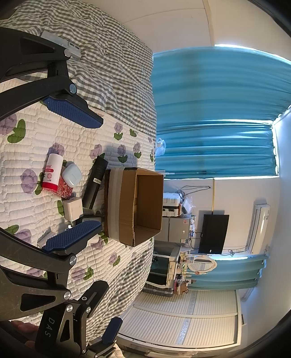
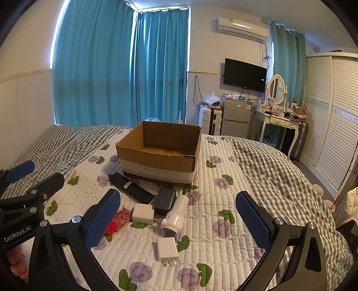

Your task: Organize rigid objects

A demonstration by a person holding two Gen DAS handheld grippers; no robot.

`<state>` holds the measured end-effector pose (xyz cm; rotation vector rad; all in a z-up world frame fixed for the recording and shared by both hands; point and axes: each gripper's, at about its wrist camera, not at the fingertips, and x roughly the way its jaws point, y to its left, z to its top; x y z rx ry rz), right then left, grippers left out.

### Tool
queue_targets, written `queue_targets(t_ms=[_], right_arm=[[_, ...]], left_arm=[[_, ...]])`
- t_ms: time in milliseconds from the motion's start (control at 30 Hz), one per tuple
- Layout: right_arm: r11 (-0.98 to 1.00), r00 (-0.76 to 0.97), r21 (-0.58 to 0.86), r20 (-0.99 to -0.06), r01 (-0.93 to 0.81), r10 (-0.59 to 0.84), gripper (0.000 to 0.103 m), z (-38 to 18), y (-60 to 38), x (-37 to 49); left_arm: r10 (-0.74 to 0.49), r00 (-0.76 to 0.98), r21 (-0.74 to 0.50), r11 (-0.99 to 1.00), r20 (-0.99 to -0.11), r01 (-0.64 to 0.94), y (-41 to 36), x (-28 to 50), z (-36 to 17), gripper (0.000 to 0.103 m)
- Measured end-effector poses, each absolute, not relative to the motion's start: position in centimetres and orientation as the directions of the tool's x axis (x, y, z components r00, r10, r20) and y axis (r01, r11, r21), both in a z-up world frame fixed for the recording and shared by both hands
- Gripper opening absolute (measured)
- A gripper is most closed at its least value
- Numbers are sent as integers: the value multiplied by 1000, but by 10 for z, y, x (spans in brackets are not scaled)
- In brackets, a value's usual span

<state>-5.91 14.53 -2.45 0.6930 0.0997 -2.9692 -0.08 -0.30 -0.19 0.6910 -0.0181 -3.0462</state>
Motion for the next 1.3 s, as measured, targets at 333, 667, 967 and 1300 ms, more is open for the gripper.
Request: queue_targets(t_ms=[333,667,967,1300], right_arm=[[-993,-891,-46,-447,105,-74,103,-25,145,-60],[-993,-894,-46,-442,108,-77,103,-24,143,-60],[-992,-893,-55,-442,114,-78,103,-24,140,-59],[-992,-886,-62,-458,112,-72,103,-30,139,-62]], left_arm=[[-20,-902,17,-1000,-430,14,-3,-1,-2,87],[-20,-902,16,-1000,-431,15,-5,-1,-3,87],[-20,-902,17,-1000,-432,14,-5,0,-3,87],[-32,-891,23,-999,-453,24,-6,-7,-10,87]])
